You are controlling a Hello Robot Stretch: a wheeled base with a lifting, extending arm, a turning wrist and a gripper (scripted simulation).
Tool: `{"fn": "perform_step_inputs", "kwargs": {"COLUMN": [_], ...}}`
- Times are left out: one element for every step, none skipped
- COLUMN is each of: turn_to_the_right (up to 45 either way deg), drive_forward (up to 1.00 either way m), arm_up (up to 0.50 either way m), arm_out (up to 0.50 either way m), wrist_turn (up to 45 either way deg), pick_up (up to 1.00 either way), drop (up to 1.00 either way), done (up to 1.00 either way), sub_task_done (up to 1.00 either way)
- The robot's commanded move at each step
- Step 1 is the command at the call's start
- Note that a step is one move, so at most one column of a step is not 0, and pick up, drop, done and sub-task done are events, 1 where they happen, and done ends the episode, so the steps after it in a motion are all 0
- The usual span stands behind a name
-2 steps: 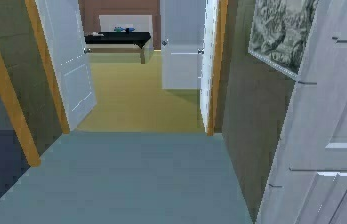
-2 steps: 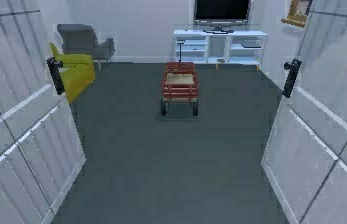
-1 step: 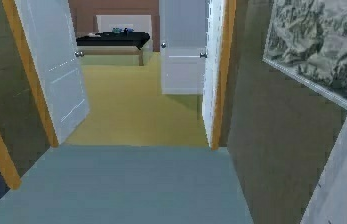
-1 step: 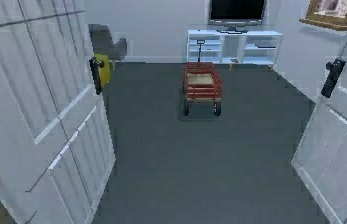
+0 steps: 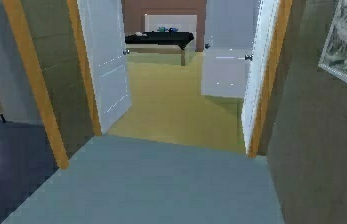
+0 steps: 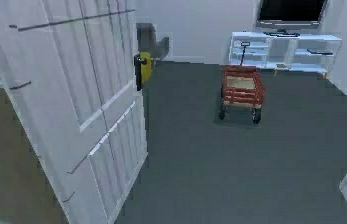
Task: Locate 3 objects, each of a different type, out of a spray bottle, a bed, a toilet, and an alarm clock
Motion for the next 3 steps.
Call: {"fn": "perform_step_inputs", "kwargs": {"turn_to_the_right": [0.0,0.0,0.0], "drive_forward": [1.00,1.00,1.00], "arm_up": [0.00,0.00,0.00], "arm_out": [0.00,0.00,0.00], "wrist_turn": [0.0,0.0,0.0], "pick_up": [0.00,0.00,0.00], "drop": [0.00,0.00,0.00], "done": [0.00,0.00,0.00], "sub_task_done": [0.00,0.00,0.00]}}
